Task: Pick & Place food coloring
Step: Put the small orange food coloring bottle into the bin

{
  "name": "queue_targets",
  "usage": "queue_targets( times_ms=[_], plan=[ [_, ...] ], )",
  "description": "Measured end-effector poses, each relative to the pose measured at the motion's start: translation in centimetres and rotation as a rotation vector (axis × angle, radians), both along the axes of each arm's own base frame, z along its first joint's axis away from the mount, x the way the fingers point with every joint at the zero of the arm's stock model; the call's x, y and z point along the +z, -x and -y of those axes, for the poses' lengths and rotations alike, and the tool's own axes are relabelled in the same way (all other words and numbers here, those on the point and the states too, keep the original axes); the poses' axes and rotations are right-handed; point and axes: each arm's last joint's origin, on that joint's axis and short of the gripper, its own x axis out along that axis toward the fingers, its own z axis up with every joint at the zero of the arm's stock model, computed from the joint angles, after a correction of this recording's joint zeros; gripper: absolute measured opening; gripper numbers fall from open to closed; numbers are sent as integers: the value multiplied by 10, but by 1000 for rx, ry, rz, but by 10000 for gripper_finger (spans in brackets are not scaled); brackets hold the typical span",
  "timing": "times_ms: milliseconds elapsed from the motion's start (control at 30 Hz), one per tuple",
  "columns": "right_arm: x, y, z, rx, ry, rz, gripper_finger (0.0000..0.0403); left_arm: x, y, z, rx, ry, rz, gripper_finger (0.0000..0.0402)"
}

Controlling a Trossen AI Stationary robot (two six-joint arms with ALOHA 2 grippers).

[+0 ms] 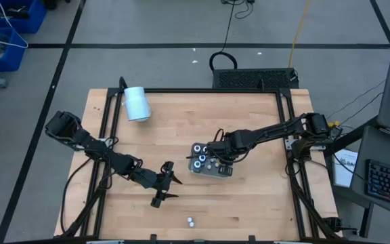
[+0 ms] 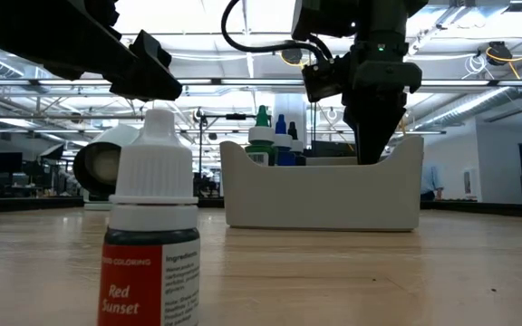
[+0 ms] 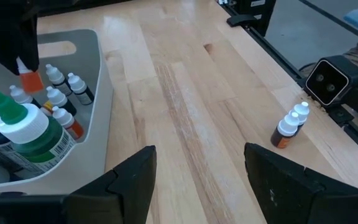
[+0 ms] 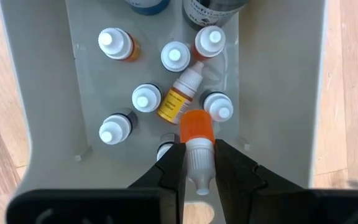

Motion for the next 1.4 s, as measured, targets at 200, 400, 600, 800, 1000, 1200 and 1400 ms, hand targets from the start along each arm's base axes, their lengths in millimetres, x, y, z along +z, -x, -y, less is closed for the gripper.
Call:
queue_targets(
  times_ms=[200, 400, 600, 800, 1000, 1200, 1400],
  plan=[
    [0, -1, 0, -7, -2, 8, 57, 0, 0, 0, 13, -1, 4, 246],
    [0, -1, 0, -10, -2, 8, 57, 1, 0, 0, 14, -7, 10, 246],
    [0, -1, 1, 11, 48, 10, 57, 1, 0, 0, 14, -6, 10, 246],
    [2, 1, -2, 33, 80, 9, 57, 1, 0, 0, 12, -10, 12, 246],
    [1, 3, -4, 33, 79, -6, 57, 0, 0, 0, 12, -11, 10, 246],
    [1, 4, -4, 41, 81, -15, 57, 0, 0, 0, 12, -10, 10, 246],
    [9, 6, -4, 51, 83, -60, 57, 0, 0, 0, 11, -11, 10, 246]
  ],
)
